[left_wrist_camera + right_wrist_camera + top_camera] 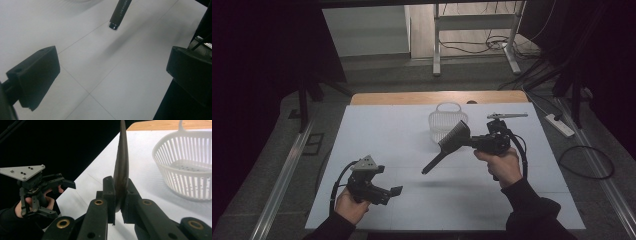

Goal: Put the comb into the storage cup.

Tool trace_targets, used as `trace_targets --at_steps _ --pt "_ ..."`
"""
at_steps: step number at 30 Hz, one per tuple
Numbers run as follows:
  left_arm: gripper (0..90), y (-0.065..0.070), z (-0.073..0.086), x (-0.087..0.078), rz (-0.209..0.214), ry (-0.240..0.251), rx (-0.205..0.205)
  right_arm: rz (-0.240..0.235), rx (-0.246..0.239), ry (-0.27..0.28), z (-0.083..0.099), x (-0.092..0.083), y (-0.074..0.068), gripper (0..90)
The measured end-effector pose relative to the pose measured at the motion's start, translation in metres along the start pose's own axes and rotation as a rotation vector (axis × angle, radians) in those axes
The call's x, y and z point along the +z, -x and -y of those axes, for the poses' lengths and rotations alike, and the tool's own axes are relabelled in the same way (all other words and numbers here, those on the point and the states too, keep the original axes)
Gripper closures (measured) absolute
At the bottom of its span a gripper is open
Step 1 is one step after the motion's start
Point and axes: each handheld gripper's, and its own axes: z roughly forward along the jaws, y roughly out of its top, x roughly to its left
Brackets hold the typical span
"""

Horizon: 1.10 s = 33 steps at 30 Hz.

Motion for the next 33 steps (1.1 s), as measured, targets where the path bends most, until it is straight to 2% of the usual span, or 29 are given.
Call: trace_targets --at_steps 10,16,20,23,33 --pt "0.0 -0.002 0.010 -0.010 -0.017 0.009 -0.035 0.014 -0.008 0.029 -0.011 -0.006 0.000 83.5" --pt "0.0 -0.001 0.016 -0.019 -0.035 0.022 -0.031 0.030 -0.008 0.037 -0.019 -0.008 0.003 83.5" --pt "0.0 -0.001 0.022 -0.023 -0.055 0.008 -0.031 0.038 -0.002 0.046 -0.023 -0.009 0.005 83.5" --pt "0.0 -0.001 0.026 -0.027 -0.060 0.002 -0.042 0.043 0.004 0.049 -0.025 -0.009 0.009 83.5" --pt "0.0 -0.004 0.037 -0.041 -0.089 0.030 -0.081 0.066 0.011 0.067 -0.036 -0.009 0.016 83.5"
